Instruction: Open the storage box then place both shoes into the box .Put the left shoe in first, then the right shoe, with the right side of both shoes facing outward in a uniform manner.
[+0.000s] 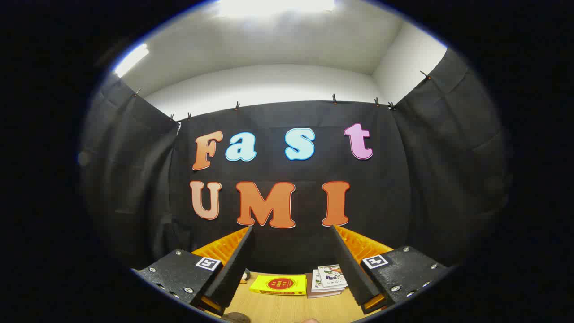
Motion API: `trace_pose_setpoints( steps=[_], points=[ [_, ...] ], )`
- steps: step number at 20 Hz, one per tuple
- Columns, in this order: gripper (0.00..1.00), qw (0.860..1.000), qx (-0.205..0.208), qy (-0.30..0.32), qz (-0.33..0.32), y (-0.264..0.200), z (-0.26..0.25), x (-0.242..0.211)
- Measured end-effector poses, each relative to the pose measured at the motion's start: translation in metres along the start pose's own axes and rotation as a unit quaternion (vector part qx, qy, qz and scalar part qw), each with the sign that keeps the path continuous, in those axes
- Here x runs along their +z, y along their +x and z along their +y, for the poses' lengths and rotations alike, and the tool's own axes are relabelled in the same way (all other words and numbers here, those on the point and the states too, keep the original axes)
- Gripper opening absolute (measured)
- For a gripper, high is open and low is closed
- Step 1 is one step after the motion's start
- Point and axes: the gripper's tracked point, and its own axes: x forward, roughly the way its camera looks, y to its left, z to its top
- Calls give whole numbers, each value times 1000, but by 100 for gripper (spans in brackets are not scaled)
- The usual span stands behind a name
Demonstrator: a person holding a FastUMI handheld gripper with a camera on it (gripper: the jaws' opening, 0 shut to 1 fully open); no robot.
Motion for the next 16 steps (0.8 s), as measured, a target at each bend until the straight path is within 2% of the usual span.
trace_pose_setpoints(
  steps=[12,16],
  points=[
    [99,999,20,-6,-32,-7,10,33],
    [99,999,35,-2,-24,-6,20,28]
  ],
)
